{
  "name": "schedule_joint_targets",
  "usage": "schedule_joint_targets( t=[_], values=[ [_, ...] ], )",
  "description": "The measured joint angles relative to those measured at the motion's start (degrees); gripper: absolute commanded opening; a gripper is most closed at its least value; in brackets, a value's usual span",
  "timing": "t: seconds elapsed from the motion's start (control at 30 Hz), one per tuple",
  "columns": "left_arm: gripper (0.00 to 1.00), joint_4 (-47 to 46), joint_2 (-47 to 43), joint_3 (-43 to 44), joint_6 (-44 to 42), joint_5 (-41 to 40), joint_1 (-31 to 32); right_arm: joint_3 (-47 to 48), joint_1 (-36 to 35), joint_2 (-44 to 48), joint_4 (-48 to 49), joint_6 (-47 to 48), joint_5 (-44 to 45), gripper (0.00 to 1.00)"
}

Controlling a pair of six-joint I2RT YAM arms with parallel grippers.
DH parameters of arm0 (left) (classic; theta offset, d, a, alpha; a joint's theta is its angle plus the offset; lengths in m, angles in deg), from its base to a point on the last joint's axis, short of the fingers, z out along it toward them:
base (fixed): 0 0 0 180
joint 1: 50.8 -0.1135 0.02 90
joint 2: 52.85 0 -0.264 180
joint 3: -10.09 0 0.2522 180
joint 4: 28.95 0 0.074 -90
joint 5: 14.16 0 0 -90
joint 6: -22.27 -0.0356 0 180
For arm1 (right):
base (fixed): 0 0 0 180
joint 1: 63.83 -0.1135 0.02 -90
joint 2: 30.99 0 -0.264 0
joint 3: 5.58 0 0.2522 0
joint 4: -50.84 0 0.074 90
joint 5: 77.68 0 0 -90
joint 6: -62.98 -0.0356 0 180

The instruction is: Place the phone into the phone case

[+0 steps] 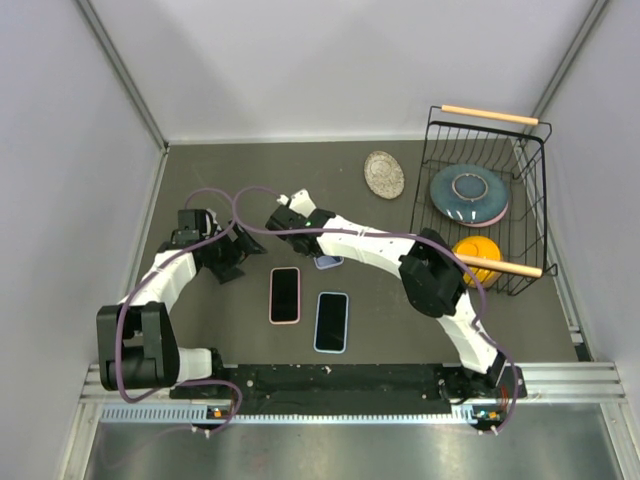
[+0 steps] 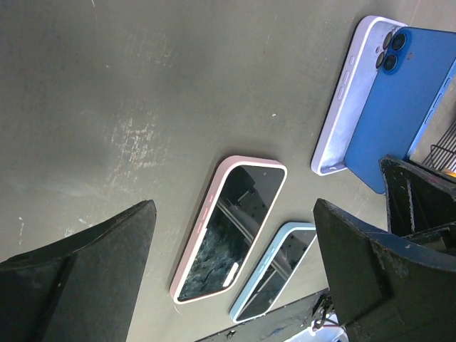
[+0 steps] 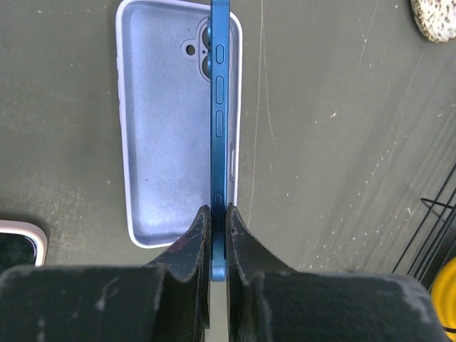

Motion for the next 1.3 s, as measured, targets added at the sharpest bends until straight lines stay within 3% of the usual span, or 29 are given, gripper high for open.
schedule_joint_targets(
  t=[0.37,0.47,0.87,1.3],
  values=[
    [0.98,0.02,-0.13,0.00,0.04,-0.04,0.00,1.66,-0.31,-1.33,-1.11,0.74,1.99,0.00],
    [0.98,0.00,-0.13,0.00,0.07,-0.04,0.00,1.73,-0.33,-1.49,-1.16,1.14,2.12,0.12],
    [0.96,-0.52,-0.07,0.00,0.85,0.76,0.00,2.86,-1.36,-4.76,-0.57,0.46,1.03,0.25],
    [0.96,-2.93,0.02,-0.79,-0.48,3.28,-0.07,3.56,-0.90,-5.07,-0.70,-0.37,-4.85,0.50]
  ],
)
